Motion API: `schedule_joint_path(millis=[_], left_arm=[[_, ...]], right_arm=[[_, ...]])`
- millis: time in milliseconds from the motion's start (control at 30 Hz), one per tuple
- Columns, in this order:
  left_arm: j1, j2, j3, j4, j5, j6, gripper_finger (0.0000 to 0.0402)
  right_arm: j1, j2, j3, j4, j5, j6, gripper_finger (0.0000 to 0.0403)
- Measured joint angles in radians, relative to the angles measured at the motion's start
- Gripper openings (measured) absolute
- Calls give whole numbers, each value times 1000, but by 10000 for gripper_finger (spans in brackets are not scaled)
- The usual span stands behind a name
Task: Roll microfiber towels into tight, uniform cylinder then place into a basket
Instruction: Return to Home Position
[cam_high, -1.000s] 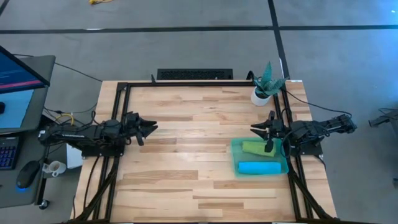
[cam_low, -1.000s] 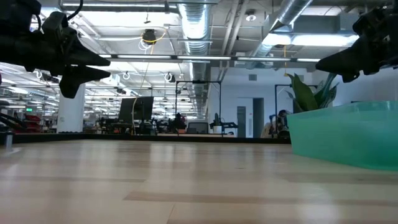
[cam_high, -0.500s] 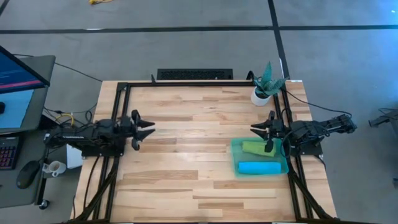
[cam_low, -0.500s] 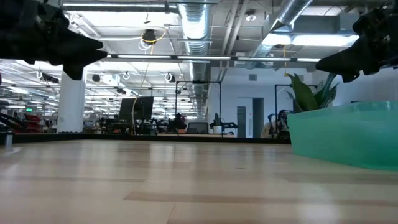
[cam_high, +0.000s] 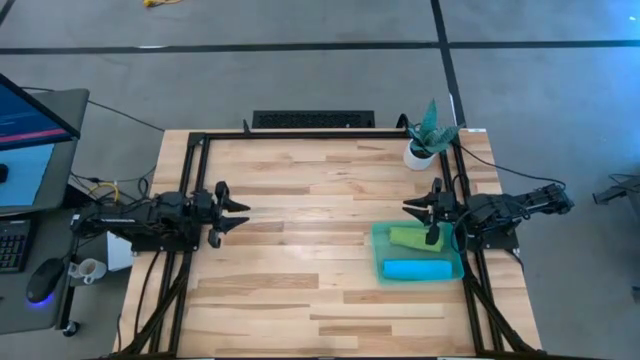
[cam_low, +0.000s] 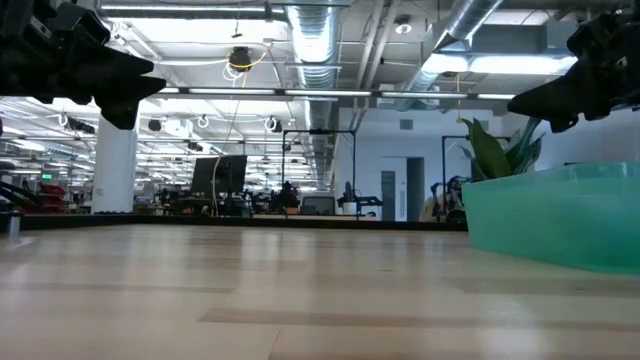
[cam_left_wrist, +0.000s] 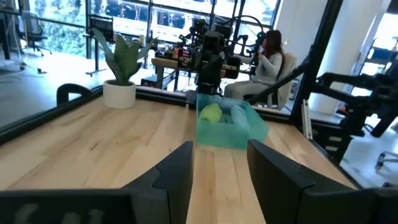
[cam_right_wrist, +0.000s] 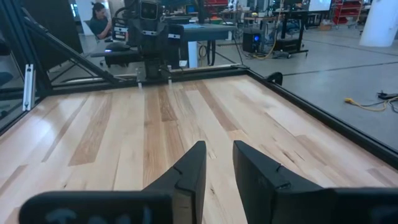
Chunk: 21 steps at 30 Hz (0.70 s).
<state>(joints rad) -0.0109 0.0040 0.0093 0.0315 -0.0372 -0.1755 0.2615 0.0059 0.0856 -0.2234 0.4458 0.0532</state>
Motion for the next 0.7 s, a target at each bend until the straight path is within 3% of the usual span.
schedule_joint_path(millis=[700], left_arm=[[0,0,-1,0,-1,-11,141]], right_arm=[[0,0,0,0,0,0,102]])
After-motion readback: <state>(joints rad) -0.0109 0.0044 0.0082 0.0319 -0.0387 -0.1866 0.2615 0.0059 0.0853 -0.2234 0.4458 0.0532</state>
